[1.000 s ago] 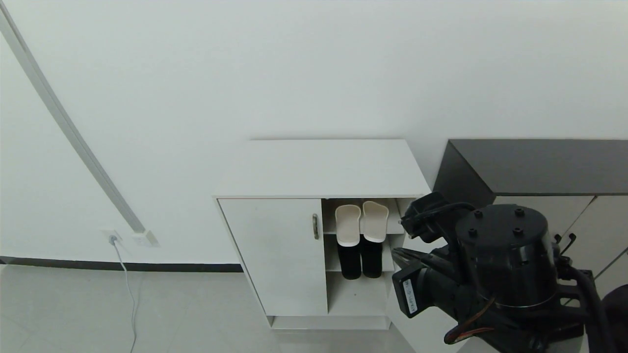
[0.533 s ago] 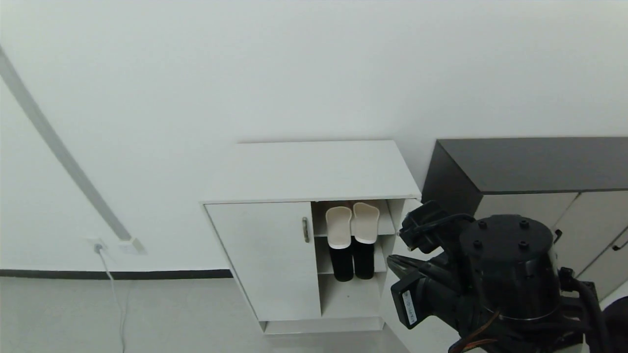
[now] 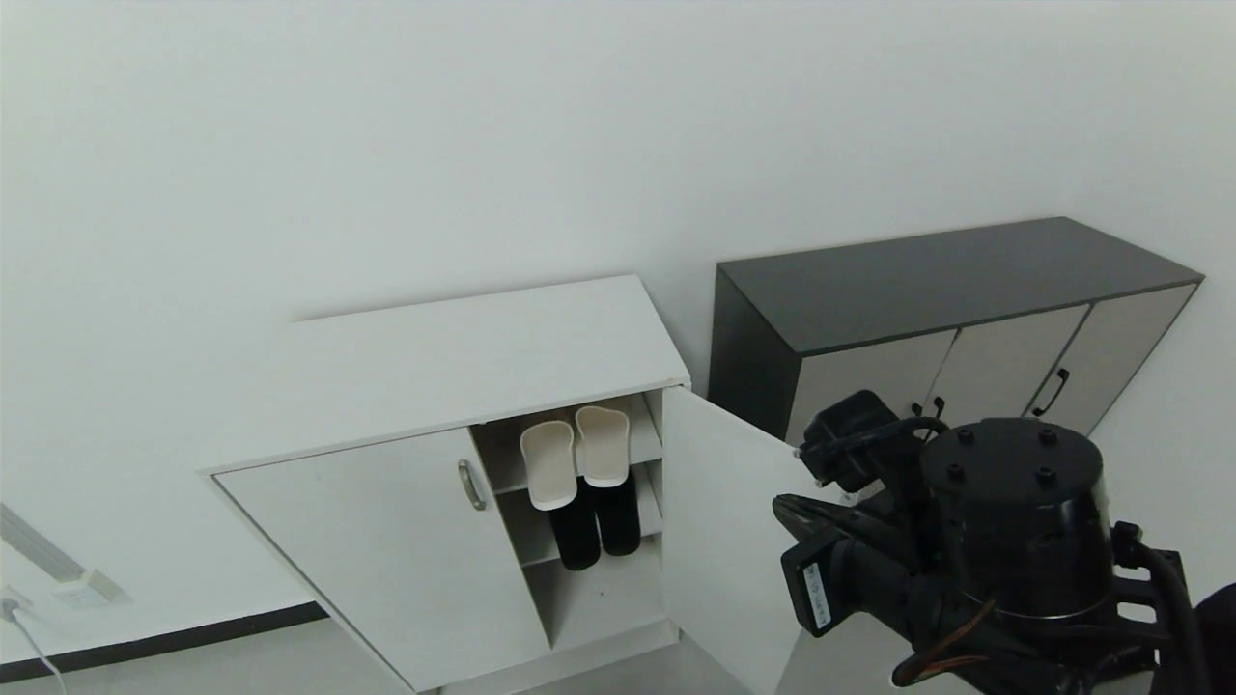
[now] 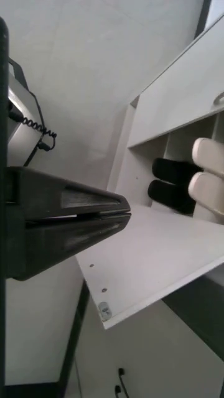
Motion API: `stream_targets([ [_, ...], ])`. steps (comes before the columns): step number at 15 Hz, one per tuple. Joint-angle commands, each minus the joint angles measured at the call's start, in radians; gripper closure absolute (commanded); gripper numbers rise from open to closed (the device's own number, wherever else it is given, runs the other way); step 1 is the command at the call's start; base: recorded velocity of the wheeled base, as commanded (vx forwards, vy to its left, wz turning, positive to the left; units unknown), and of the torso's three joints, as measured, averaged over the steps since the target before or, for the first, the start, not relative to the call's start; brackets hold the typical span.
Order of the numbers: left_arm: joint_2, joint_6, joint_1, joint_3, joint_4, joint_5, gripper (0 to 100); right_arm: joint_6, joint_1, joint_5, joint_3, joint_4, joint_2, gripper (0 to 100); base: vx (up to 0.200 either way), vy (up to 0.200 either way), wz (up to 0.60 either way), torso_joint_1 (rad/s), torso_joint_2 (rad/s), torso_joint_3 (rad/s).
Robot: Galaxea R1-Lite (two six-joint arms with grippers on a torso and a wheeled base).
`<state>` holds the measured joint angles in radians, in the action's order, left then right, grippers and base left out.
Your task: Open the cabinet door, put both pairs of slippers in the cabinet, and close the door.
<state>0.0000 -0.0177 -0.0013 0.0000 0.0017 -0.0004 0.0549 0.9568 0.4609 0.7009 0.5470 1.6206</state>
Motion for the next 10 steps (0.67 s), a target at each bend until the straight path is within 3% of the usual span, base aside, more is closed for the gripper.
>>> stream_targets([
  [1,0.002,-0.001,0.0,0.0,0.0,0.0,100,-0.006,0.0,-0.001,-0.012,0.01,0.002,100,0.0,0.0,0.0,0.0,0.0,0.0],
  [6,0.002,-0.001,0.0,0.0,0.0,-0.001,100,-0.006,-0.021,-0.001,-0.029,0.016,0.004,100,0.0,0.0,0.0,0.0,0.0,0.0],
  [10,0.002,-0.001,0.0,0.0,0.0,0.0,100,-0.006,-0.021,-0.001,-0.027,0.025,0.005,100,-0.2,0.0,0.0,0.005,0.01,0.0],
])
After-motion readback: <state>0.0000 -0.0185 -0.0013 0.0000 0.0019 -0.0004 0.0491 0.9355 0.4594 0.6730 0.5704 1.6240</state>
